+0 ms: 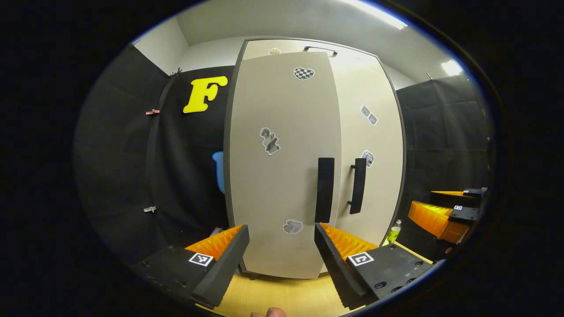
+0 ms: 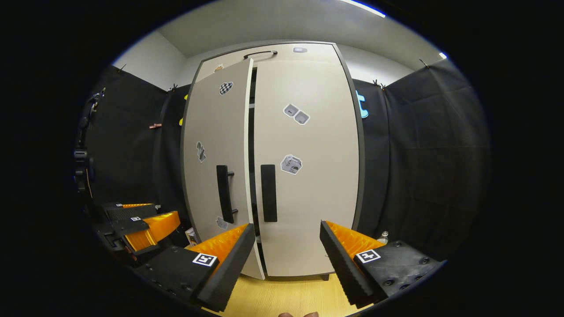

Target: Grab one shoe with the right hand and put it into the shoe cabinet, grab the other shoe with the left hand and put it into the shoe cabinet; then close the right door with the right hand and the left door with the left hand.

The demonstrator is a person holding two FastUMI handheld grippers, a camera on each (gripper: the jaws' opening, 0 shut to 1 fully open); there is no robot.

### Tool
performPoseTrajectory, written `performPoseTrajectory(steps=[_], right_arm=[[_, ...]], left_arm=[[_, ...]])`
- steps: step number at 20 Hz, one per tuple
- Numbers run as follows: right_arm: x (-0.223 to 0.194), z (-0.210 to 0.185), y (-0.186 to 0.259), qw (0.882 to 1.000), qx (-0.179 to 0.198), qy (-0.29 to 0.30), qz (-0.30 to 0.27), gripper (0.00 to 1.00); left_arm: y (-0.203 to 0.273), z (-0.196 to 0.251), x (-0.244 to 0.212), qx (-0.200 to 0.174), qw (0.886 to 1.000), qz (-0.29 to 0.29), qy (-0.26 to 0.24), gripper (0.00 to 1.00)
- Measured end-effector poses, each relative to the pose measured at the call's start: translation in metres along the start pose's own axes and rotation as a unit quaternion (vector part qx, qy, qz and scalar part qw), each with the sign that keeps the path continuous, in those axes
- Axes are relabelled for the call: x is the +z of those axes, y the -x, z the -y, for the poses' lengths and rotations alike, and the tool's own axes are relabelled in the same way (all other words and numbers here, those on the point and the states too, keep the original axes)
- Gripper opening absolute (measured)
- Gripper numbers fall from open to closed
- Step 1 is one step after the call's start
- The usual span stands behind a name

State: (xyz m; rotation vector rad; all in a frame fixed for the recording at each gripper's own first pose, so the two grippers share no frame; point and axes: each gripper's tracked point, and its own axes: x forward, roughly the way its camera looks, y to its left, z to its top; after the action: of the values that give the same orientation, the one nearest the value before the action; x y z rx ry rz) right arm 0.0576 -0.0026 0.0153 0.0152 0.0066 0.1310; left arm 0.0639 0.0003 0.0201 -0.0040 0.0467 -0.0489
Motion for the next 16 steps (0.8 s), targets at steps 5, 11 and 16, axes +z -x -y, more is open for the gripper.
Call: performPoseTrajectory(steps=[5, 11, 16], right_arm=[[0.002, 0.0, 0.007, 1.0, -0.012, 0.001, 0.008, 0.98], [0.0, 0.002, 0.01, 0.999, -0.028, 0.02, 0.009, 0.98], [0.001, 0.002, 0.012, 0.999, -0.028, 0.017, 0.011, 0.99]], left_arm=[[0.015, -0.012, 0.007, 0.012, 1.0, 0.015, -0.01, 0.95], [0.023, -0.02, 0.005, 0.017, 1.0, 0.013, -0.007, 0.95], [0.026, -0.021, 0.007, 0.017, 1.0, 0.017, -0.01, 0.95]])
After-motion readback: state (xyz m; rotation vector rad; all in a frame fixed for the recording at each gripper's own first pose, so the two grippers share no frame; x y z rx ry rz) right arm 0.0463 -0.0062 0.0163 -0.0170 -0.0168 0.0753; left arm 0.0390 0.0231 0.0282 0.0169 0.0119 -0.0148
